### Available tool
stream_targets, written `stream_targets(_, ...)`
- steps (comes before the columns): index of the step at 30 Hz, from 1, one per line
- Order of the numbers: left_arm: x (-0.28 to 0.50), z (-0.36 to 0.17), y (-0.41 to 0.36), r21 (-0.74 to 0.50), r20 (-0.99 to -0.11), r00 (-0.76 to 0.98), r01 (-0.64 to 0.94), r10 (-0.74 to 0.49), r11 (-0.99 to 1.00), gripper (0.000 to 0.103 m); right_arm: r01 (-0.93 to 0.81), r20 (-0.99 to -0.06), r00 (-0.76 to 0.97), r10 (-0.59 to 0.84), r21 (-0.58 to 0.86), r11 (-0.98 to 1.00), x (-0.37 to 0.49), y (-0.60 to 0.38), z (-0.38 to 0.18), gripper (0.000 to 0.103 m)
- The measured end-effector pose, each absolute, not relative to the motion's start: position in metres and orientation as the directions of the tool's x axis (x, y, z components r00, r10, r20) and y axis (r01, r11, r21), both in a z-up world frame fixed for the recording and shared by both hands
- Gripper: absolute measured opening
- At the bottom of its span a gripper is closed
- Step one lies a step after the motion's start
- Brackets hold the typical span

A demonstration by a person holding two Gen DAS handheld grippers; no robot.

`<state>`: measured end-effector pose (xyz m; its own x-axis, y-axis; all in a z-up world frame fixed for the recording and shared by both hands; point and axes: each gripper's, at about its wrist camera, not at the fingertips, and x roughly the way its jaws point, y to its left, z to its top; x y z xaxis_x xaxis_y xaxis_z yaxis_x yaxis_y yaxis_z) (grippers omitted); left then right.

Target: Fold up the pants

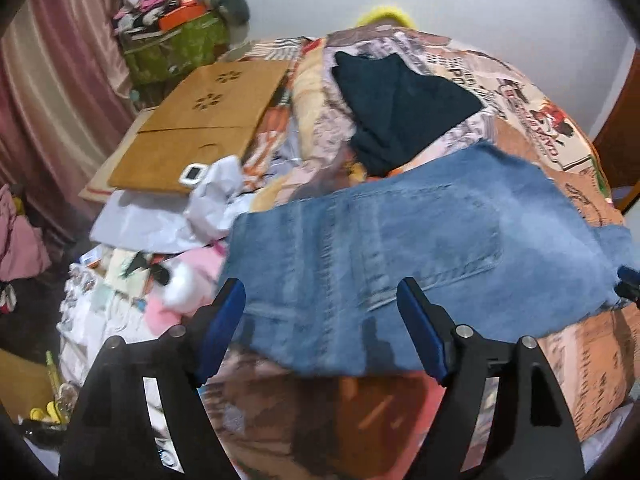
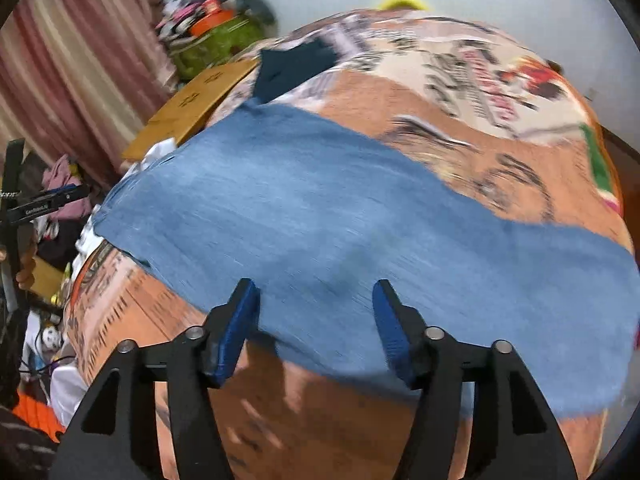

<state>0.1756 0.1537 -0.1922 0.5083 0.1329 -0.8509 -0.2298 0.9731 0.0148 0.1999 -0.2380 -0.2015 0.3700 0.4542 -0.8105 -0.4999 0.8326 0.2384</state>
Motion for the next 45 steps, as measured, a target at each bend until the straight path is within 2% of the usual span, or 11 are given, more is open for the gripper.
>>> stream_targets(4,0.203,-0.205,0.125,0.025,-0.869,0.484,-0.165,0.103,0.986,0.078,-0.347,-0.806,0.476,0.351,0.194,0.918,0.191,-0.302,-0.192,0.057)
stream_targets(8,0.222,-0.223,0.097,0.047,-0.895,0.437,-0.105,0.088,0.993,0.078,-0.160,-0.799,0.529,0.286,0.237,0.958,0.186,-0.374,-0.190,0.057)
stream_targets(13,0.231,-0.224,0.075,0.153,-0.876,0.448,-0.095,0.180,0.984,0.078,0.060,-0.799,0.572,0.186,0.267,0.962,0.182,-0.454,-0.197,0.057)
stream_targets(16,0.235,-0.224,0.071,0.121,-0.888,0.437,-0.076,0.142,0.990,0.079,0.152,-0.810,0.570,0.137,0.267,0.952,0.185,-0.485,-0.206,0.057)
stream_targets(20,0.240,-0.234,0.061,0.118,-0.901,0.412,-0.066,0.135,0.991,0.081,0.241,-0.817,0.551,0.173,0.354,0.904,0.198,-0.516,-0.226,0.057)
stream_targets(29,0.242,-0.239,0.061,0.115,-0.897,0.416,-0.107,0.149,0.988,0.087,0.295,-0.781,0.524,0.340,0.541,0.788,0.217,-0.532,-0.265,0.059)
stream_targets(31,0.243,-0.240,0.062,0.106,-0.899,0.414,-0.118,0.146,0.987,0.088,0.301,-0.774,0.529,0.347,0.554,0.777,0.220,-0.535,-0.267,0.056)
stream_targets(32,0.244,-0.241,0.062,0.105,-0.899,0.413,-0.122,0.147,0.987,0.088,0.300,-0.773,0.532,0.346,0.554,0.776,0.222,-0.536,-0.268,0.049)
stream_targets(34,0.243,-0.240,0.061,0.112,-0.897,0.415,-0.124,0.154,0.986,0.088,0.284,-0.764,0.547,0.342,0.554,0.783,0.224,-0.535,-0.264,0.030)
stream_targets(36,0.243,-0.240,0.059,0.126,-0.893,0.418,-0.122,0.166,0.985,0.088,0.279,-0.771,0.559,0.306,0.522,0.806,0.227,-0.532,-0.258,0.007)
stream_targets(45,0.246,-0.211,0.054,0.154,-0.871,0.457,-0.089,0.178,0.984,0.087,0.120,-0.670,0.736,0.099,0.273,0.955,0.209,-0.529,-0.157,0.003)
